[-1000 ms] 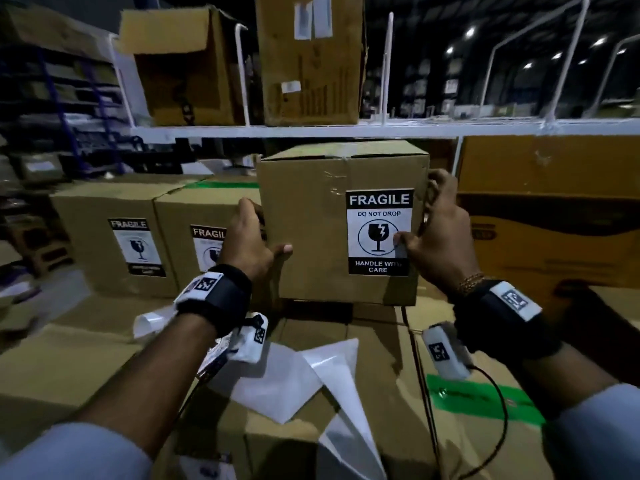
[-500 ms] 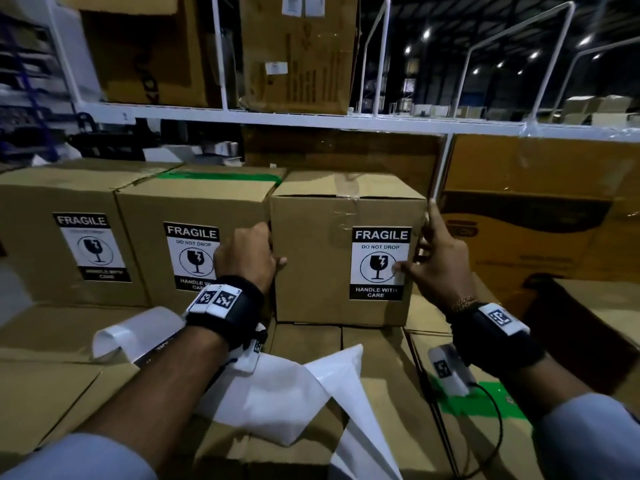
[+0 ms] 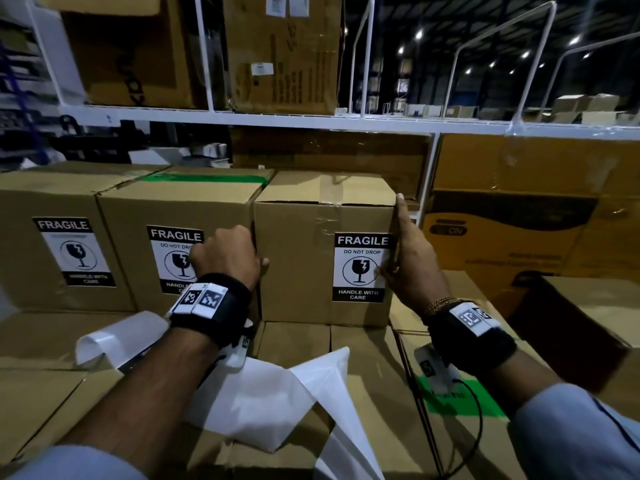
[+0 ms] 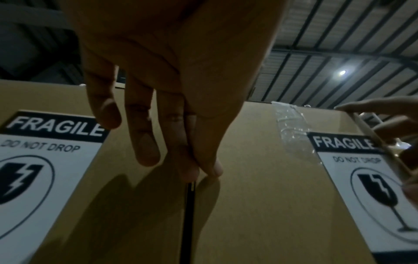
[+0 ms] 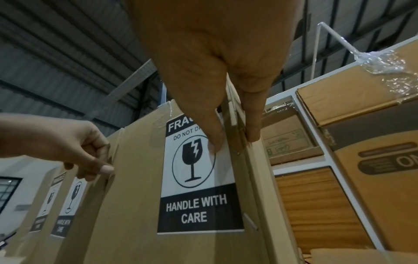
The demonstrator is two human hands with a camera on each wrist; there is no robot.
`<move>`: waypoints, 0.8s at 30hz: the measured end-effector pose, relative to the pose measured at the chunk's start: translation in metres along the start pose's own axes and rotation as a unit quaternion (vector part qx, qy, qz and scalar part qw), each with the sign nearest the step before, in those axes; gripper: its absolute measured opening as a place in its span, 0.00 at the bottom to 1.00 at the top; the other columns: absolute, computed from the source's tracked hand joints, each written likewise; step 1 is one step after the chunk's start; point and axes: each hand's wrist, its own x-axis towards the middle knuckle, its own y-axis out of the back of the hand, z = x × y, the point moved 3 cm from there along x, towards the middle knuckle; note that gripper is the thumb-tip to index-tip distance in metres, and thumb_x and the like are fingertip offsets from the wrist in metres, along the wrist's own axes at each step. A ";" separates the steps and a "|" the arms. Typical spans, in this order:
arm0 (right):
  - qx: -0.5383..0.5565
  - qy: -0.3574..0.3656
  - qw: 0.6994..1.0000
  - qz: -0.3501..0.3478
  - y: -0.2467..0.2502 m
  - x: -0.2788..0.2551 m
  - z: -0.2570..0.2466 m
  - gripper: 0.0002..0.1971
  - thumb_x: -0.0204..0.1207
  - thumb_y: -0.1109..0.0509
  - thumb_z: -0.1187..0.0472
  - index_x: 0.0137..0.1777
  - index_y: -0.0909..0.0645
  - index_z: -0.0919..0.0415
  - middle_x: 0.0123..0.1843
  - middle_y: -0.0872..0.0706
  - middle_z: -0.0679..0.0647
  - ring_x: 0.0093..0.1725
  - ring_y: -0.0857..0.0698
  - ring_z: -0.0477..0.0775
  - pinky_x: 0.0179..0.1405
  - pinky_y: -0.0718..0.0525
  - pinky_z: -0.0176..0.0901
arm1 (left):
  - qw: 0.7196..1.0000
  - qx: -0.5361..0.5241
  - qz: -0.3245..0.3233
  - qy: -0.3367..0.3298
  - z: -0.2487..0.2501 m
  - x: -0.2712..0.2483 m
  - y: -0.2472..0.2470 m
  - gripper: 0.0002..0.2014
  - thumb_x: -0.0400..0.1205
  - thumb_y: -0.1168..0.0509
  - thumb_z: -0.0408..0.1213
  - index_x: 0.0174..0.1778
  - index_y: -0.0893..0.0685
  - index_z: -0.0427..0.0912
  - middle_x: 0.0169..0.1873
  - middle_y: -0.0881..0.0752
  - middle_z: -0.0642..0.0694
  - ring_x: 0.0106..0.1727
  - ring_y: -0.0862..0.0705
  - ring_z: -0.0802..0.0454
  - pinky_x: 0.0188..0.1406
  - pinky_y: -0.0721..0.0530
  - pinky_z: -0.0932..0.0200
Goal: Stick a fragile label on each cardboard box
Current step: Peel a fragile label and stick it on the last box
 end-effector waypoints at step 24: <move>0.029 0.138 0.923 -0.359 -0.038 -0.119 -0.214 0.20 0.83 0.24 0.52 0.74 0.17 0.52 0.66 0.11 0.49 0.59 0.12 0.48 0.52 0.12 0.43 | 0.967 -0.184 -0.177 -0.001 -0.182 -0.097 0.012 0.13 0.70 0.14 0.41 0.42 0.11 0.55 0.41 0.10 0.57 0.45 0.11 0.51 0.49 0.14 0.53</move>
